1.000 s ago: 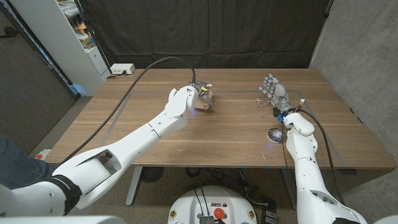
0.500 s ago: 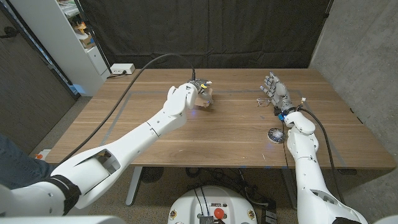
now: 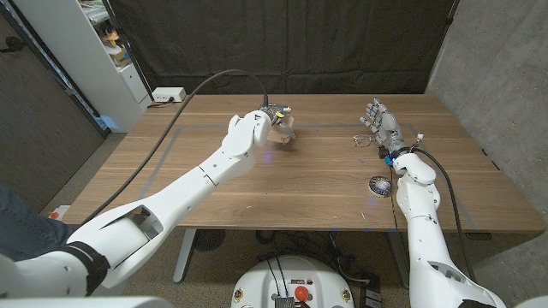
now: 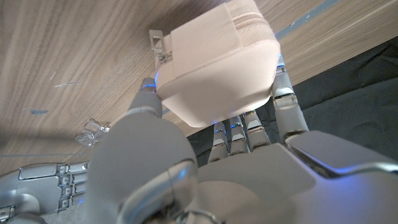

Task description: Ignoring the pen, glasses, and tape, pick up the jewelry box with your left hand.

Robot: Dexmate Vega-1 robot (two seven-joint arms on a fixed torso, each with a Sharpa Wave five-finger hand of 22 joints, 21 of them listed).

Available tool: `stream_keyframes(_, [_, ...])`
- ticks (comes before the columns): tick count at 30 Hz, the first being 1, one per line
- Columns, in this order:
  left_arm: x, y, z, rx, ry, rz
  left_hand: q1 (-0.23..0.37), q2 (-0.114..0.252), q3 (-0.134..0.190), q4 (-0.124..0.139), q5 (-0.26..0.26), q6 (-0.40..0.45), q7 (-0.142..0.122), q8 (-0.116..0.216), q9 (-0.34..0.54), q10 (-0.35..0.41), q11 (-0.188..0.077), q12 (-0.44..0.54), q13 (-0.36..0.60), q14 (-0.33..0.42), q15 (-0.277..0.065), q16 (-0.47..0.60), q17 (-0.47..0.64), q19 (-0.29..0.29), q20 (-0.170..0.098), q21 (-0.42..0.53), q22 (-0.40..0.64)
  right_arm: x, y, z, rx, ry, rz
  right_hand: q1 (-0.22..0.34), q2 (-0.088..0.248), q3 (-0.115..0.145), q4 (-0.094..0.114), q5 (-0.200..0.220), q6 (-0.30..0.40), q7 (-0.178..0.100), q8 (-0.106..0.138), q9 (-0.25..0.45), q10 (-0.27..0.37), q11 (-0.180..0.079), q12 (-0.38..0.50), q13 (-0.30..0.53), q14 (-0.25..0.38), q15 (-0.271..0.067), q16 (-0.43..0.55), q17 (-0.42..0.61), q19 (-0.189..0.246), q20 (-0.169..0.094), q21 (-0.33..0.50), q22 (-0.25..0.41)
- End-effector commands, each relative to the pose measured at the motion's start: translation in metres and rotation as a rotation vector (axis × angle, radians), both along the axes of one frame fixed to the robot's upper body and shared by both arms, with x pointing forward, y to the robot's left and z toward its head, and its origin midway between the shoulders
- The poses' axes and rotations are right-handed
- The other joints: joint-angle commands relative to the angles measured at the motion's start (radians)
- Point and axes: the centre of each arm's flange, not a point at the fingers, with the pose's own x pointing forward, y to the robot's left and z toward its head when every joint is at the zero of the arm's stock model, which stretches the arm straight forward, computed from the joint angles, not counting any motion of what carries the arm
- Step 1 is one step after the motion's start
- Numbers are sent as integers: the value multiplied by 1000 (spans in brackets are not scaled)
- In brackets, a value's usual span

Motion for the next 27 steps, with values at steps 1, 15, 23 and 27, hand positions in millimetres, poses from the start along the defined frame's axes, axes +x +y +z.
stream_keyframes(1, [-10,7,13,-9,-24,10,149,154,-2,-2,-1,8,0,0,6,7,-1,5,2,19,-8,9,5,-11,-11,-1,2,-3,1,0,0,-5,-3,1,11,0,-4,5,0,-2,-1,3,0,1,2,3,3,5,3,1,8,2,4,5])
stream_keyframes(15, [-22,11,29,-7,-57,10,149,155,-3,-1,0,9,2,-1,6,11,-1,7,6,27,-6,8,7,-10,-11,-1,3,-6,5,0,-4,-8,-3,1,11,-1,-4,5,0,-2,-1,3,0,1,2,3,4,5,3,1,8,2,4,5])
stream_keyframes(23, [-29,11,36,-12,-87,7,155,159,0,-2,1,12,4,-1,6,15,0,9,8,29,-6,7,8,-11,-11,-1,3,-8,3,-2,2,-1,-12,2,11,-1,-5,5,-1,-1,-1,3,0,-1,2,3,7,4,4,1,17,8,7,5])
stream_keyframes(27, [-34,11,42,-12,-103,5,155,159,0,-2,1,13,5,-1,6,15,-1,9,9,31,-7,7,8,-12,-11,-2,3,-9,3,-1,2,-5,-17,2,12,-1,-5,5,-1,-1,-1,3,0,0,2,3,10,5,5,1,17,8,7,4])
